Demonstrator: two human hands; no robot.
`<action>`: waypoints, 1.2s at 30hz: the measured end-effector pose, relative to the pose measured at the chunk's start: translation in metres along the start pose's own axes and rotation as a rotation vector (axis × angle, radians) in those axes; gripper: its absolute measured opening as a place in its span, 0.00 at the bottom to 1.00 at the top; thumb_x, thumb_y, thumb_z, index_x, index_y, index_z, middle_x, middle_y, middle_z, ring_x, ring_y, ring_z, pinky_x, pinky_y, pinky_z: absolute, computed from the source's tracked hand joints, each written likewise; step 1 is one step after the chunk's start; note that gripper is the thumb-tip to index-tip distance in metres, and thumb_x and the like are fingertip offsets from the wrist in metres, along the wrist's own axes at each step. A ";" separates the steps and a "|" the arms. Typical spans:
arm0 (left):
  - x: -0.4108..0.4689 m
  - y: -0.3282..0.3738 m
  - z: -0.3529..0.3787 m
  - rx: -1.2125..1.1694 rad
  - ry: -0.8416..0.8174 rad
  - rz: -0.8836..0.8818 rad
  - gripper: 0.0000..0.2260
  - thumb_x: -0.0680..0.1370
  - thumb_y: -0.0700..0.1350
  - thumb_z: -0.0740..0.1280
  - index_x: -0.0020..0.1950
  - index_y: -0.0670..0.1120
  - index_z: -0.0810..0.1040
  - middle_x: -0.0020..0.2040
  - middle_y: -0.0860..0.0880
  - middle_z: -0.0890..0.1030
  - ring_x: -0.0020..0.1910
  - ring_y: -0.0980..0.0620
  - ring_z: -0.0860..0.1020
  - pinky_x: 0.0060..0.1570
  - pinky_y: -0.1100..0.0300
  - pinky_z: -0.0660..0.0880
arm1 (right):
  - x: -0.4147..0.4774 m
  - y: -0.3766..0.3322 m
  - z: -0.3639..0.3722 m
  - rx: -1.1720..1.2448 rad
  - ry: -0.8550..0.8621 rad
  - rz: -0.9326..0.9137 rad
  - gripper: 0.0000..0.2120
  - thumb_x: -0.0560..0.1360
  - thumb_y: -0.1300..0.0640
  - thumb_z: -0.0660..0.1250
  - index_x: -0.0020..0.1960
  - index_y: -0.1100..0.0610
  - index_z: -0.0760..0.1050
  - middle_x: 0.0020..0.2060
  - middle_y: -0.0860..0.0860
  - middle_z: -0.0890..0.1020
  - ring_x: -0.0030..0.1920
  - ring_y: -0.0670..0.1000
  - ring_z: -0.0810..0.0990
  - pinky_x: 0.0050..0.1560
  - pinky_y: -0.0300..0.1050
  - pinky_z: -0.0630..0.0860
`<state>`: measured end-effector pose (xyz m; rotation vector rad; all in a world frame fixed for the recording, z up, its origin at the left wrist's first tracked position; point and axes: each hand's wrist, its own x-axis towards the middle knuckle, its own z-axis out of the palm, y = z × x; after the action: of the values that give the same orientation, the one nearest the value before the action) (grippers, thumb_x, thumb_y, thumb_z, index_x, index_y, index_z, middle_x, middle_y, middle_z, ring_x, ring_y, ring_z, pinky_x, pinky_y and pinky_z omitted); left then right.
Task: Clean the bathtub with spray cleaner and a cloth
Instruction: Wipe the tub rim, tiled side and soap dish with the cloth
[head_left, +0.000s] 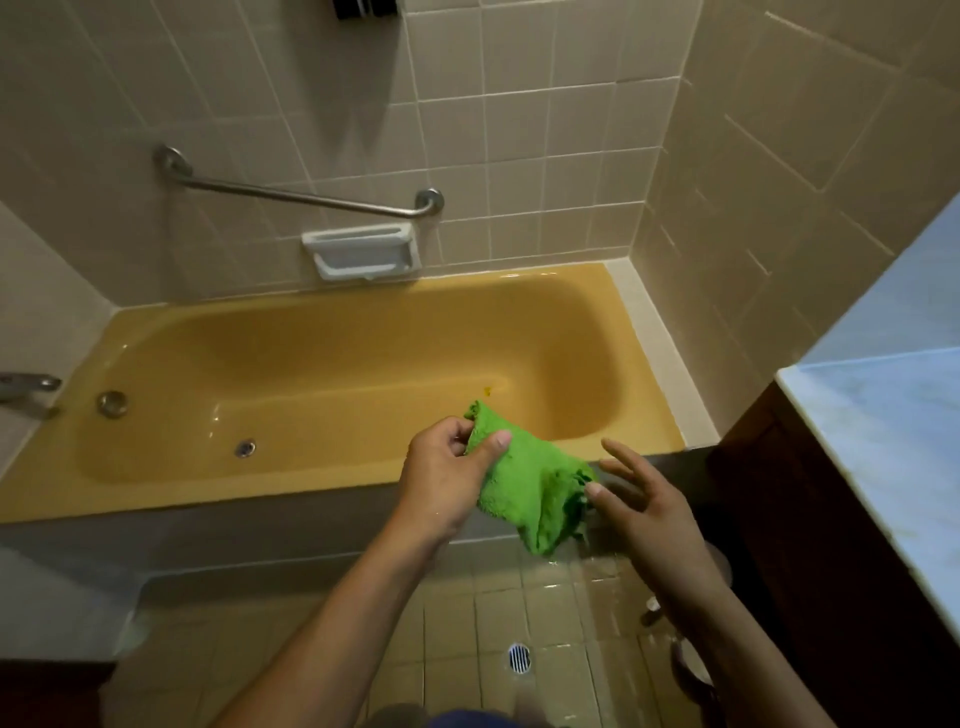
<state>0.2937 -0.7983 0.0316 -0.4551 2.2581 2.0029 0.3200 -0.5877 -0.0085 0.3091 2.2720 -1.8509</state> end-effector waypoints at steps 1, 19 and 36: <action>0.001 0.004 -0.002 -0.038 0.023 -0.033 0.05 0.78 0.43 0.74 0.51 0.43 0.83 0.44 0.45 0.88 0.46 0.44 0.86 0.51 0.46 0.82 | -0.003 -0.006 0.004 -0.107 -0.028 -0.069 0.26 0.78 0.49 0.72 0.73 0.37 0.69 0.68 0.40 0.74 0.68 0.42 0.72 0.67 0.50 0.73; 0.037 0.002 -0.142 -0.465 -0.182 -0.168 0.12 0.80 0.49 0.68 0.57 0.41 0.82 0.45 0.44 0.80 0.42 0.48 0.77 0.38 0.55 0.70 | 0.030 -0.104 0.127 -0.254 -0.004 -0.354 0.08 0.79 0.60 0.70 0.53 0.48 0.83 0.45 0.44 0.86 0.48 0.44 0.84 0.50 0.46 0.82; 0.015 -0.003 -0.167 -0.408 0.043 -0.113 0.07 0.82 0.41 0.69 0.51 0.37 0.81 0.46 0.39 0.86 0.44 0.43 0.85 0.44 0.49 0.85 | 0.050 -0.120 0.086 -0.501 0.094 -0.046 0.18 0.77 0.42 0.71 0.41 0.56 0.85 0.32 0.53 0.84 0.31 0.52 0.80 0.35 0.44 0.75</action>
<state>0.3013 -0.9651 0.0479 -0.6458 1.7911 2.4124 0.2401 -0.6940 0.0729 0.2663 2.7205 -1.2392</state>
